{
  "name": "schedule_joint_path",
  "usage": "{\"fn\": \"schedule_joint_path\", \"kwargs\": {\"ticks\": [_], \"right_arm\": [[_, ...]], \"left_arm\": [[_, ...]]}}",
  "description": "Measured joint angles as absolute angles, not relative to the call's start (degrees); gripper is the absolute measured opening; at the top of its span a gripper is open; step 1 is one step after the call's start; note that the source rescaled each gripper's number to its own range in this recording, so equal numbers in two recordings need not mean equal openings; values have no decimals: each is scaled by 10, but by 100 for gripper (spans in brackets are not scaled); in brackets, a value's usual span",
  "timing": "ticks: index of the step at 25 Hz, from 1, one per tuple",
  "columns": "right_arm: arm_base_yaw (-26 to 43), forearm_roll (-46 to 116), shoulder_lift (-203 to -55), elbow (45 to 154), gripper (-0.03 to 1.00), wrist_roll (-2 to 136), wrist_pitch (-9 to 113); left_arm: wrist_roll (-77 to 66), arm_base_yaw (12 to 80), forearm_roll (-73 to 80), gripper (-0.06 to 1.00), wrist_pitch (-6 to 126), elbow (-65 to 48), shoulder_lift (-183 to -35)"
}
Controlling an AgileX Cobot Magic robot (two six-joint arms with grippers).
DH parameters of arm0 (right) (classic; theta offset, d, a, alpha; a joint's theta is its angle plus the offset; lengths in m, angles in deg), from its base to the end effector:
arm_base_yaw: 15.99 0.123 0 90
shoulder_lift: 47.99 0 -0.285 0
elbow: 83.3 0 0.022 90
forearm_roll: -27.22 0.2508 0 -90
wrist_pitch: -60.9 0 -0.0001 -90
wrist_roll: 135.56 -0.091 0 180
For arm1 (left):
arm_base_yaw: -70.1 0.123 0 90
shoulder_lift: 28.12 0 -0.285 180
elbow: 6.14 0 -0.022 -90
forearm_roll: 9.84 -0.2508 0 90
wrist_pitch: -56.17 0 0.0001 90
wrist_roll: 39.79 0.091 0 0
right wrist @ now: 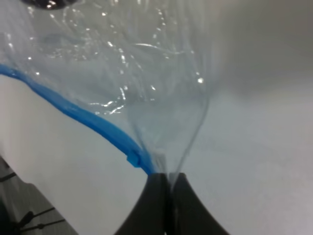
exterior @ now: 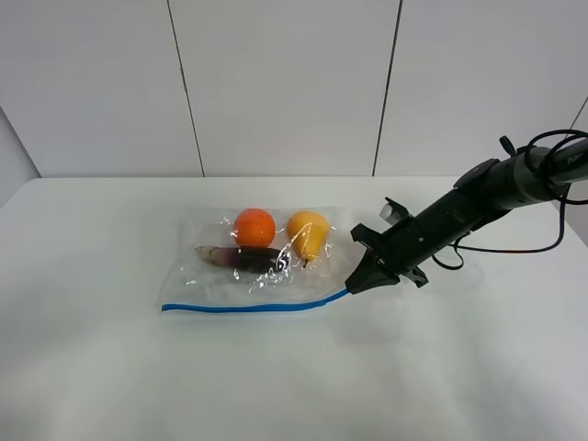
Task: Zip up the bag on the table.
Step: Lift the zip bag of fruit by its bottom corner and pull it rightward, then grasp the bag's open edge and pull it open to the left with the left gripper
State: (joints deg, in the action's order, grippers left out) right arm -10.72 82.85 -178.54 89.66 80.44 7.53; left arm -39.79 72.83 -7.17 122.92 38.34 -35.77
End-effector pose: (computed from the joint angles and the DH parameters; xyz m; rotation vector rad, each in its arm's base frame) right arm 0.3696 0.0947 0.1014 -0.0545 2.9158 1.1117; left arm -0.0182 -0.0048 0.2883 -0.0423 2.0736 -0.0265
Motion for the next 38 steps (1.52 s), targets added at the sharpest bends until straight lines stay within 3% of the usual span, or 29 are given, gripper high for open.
{"fn": "schedule_joint_path", "kwargs": {"ticks": [18, 38], "right_arm": [[-107, 920, -1786, 1072, 0, 773, -27], [-96, 910, -1786, 1081, 0, 753, -24]], "left_arm": [[-398, 728, -72, 100, 1229, 383, -358], [-398, 728, -94, 100, 1176, 349, -371]]}}
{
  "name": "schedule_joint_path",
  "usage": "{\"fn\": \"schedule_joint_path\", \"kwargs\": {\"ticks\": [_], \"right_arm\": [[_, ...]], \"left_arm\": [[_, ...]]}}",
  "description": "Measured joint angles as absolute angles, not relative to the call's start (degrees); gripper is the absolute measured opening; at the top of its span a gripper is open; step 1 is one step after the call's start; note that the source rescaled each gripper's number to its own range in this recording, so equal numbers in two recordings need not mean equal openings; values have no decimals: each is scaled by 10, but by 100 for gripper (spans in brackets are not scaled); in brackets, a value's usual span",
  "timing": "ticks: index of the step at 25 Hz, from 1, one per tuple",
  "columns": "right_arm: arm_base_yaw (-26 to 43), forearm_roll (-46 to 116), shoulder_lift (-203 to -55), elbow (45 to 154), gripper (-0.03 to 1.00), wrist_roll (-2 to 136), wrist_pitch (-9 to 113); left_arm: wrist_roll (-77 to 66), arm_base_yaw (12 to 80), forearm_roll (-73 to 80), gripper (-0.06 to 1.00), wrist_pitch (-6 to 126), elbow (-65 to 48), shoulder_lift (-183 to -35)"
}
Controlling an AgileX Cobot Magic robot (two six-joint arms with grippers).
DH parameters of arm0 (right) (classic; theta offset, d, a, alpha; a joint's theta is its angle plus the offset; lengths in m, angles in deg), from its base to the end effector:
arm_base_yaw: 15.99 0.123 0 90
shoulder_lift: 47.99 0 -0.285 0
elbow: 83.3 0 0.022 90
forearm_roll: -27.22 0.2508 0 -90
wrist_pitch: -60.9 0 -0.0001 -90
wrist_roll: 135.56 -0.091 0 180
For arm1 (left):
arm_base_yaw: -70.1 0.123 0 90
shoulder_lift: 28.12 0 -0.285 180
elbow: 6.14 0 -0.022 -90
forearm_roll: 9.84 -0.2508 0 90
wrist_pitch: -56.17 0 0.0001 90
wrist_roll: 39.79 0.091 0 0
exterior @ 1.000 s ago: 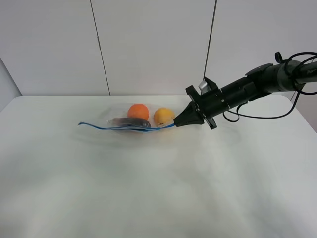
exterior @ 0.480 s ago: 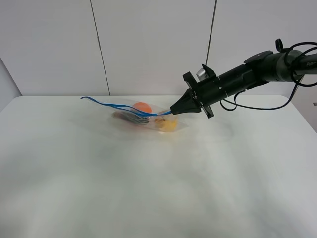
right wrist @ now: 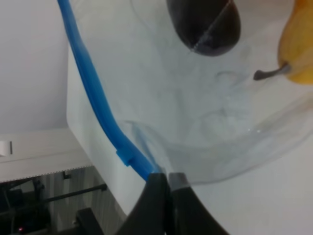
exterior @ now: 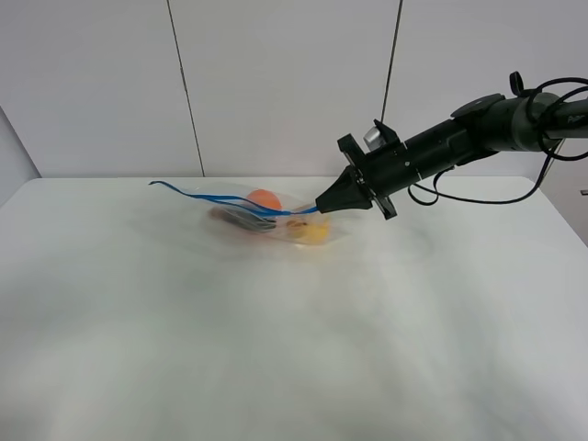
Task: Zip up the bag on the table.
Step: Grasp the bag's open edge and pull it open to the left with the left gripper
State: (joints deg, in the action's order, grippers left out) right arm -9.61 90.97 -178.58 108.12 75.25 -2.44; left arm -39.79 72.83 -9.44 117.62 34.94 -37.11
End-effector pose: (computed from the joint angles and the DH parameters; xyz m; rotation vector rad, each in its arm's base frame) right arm 0.4224 0.1207 0.1851 -0.1089 2.6417 1.3754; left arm -0.0186 -0.0014 0.3119 -0.0456 1.9459 0.0234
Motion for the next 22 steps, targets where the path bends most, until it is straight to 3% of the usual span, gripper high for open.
{"fn": "schedule_joint_path", "kwargs": {"ticks": [6, 15, 22], "right_arm": [[-96, 899, -1786, 1081, 0, 743, -19], [-96, 897, -1786, 1081, 0, 737, -18], [-96, 896, -1786, 1081, 0, 737, -18]], "left_arm": [[-383, 728, -98, 100, 1106, 299, -509], [-228, 728, -98, 100, 1011, 222, -792], [146, 728, -91, 100, 921, 214, -951]]}}
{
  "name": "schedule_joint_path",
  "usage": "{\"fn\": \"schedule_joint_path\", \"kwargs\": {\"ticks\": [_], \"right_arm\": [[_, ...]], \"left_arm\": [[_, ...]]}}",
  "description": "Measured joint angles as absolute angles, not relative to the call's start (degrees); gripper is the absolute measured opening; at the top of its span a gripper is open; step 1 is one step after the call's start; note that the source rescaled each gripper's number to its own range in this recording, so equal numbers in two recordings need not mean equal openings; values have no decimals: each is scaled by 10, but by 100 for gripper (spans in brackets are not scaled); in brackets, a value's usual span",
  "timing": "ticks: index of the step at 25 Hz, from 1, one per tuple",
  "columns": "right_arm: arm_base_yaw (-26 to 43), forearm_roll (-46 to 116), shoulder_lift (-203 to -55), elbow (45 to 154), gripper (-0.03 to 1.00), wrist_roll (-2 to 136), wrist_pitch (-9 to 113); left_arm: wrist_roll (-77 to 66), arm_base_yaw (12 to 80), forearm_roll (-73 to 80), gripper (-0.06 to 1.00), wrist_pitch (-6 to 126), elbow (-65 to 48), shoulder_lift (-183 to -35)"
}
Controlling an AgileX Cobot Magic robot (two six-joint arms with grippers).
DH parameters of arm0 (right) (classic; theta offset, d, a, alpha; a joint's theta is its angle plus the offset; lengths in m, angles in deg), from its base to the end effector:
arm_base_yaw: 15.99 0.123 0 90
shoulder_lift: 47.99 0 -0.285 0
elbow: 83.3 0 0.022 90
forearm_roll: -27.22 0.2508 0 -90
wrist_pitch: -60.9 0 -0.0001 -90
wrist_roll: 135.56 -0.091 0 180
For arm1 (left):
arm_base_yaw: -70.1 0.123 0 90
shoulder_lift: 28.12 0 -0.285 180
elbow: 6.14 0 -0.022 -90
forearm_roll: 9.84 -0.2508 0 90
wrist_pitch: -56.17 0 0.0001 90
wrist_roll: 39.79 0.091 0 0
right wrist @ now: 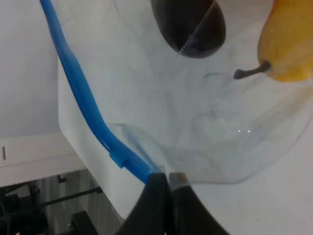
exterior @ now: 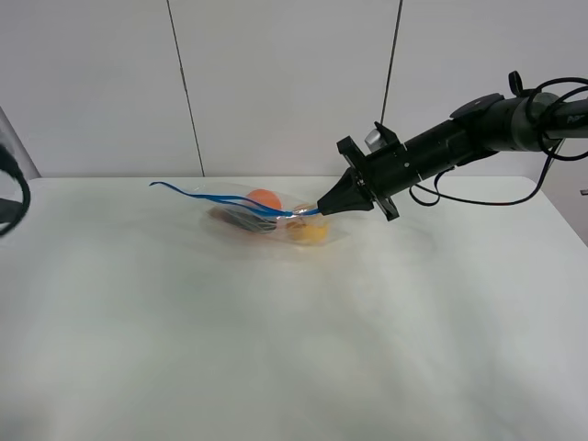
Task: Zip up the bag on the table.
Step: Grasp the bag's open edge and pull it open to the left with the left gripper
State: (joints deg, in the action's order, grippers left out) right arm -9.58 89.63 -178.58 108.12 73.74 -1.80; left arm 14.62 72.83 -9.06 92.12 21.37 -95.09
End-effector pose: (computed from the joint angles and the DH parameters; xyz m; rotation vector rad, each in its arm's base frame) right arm 0.4225 0.1196 0.1834 -0.0866 2.6644 1.3489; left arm 0.2093 0.0092 0.3285 1.0071 2.0991 0.5007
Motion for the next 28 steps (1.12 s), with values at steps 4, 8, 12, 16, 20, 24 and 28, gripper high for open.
{"fn": "schedule_joint_path", "kwargs": {"ticks": [4, 8, 12, 16, 20, 24, 28], "right_arm": [[-96, 896, -1786, 1081, 0, 737, -18], [-96, 896, -1786, 1081, 0, 737, -17], [-96, 895, -1786, 1081, 0, 737, -17], [-96, 893, -1786, 1081, 0, 737, -17], [-96, 893, -1786, 1081, 0, 736, -17], [-96, 893, -1786, 1081, 0, 736, -17], [-96, 893, -1786, 1081, 0, 735, -17]], "left_arm": [[340, 711, -1, 100, 893, 214, -1007], [471, 652, 131, 100, 876, 214, -1041], [582, 568, 249, 100, 856, 214, -1068], [655, 488, 354, 100, 804, 214, -1111], [712, 417, 435, 100, 716, 213, -1162], [753, 366, 475, 100, 662, 196, -1217], [761, 349, 483, 100, 652, 152, -1284]]}}
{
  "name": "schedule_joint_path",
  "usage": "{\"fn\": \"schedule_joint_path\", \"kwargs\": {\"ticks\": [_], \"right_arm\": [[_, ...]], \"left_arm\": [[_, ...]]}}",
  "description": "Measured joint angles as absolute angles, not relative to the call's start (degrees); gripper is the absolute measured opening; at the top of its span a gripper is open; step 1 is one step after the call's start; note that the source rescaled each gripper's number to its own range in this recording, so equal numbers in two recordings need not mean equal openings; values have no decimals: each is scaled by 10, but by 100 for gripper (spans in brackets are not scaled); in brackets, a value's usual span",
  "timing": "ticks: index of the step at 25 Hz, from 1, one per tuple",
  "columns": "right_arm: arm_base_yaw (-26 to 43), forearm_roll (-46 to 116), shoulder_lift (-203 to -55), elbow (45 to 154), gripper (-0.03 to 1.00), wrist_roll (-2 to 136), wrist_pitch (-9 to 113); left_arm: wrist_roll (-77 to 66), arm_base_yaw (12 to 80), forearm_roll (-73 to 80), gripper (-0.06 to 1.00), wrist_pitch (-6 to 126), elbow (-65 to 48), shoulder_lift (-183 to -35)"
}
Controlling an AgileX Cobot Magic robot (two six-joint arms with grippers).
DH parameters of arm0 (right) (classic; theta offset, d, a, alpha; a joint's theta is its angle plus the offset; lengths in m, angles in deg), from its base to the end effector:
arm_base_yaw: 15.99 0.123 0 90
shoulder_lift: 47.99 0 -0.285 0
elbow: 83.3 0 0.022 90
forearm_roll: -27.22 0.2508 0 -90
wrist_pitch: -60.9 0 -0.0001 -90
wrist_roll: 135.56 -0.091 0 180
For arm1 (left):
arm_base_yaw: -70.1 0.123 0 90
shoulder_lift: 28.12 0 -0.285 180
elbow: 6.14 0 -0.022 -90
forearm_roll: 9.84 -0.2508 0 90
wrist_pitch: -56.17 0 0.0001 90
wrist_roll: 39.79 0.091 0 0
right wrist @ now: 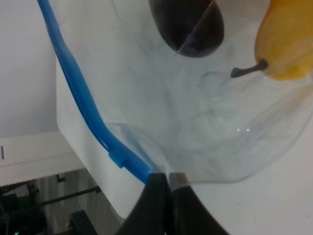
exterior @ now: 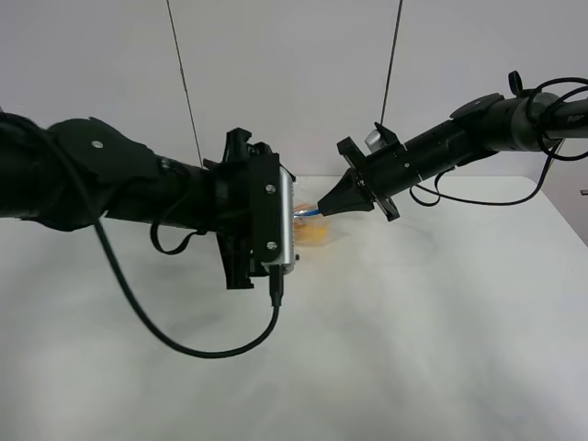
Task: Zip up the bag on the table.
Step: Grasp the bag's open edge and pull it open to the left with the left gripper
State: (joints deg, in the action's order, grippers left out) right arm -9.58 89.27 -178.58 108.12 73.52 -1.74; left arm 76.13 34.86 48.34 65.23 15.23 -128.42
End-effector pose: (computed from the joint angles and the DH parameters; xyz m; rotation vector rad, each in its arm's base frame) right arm 0.4224 0.1193 0.1830 -0.0860 2.6698 1.3425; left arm 0.2775 -0.2111 0.2368 1.6514 1.4563 0.0746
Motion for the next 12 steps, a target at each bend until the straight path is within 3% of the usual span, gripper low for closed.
{"fn": "schedule_joint_path", "kwargs": {"ticks": [12], "right_arm": [[-96, 893, -1786, 1081, 0, 735, -17]], "left_arm": [[762, 349, 487, 97, 589, 55, -1436]]}}
